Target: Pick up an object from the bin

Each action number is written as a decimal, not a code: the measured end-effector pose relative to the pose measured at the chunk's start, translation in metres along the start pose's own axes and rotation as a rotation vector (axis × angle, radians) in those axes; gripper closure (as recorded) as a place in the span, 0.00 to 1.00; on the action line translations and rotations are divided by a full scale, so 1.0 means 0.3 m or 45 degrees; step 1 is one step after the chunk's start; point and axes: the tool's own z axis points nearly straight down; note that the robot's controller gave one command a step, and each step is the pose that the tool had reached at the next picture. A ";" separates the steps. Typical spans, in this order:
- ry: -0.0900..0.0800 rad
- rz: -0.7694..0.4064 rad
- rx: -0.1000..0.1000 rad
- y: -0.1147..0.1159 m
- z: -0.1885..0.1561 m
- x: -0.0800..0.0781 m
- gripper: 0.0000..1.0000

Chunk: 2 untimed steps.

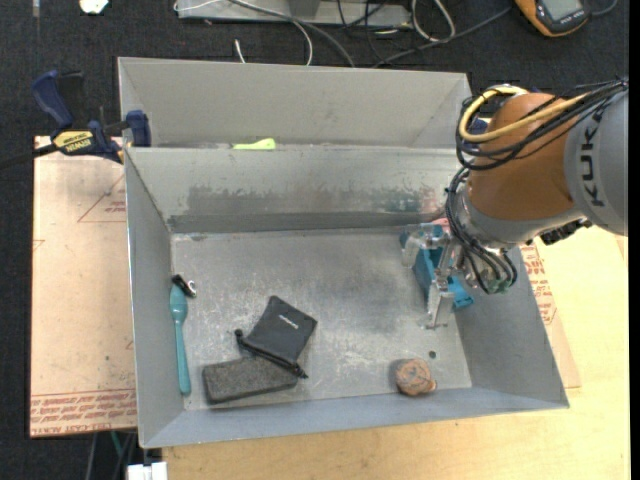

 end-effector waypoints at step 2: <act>-0.020 -0.098 0.000 -0.258 0.263 -0.050 0.00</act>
Offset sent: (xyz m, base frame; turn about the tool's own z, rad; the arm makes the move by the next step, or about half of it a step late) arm 0.0113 -0.0878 -0.0923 -0.0824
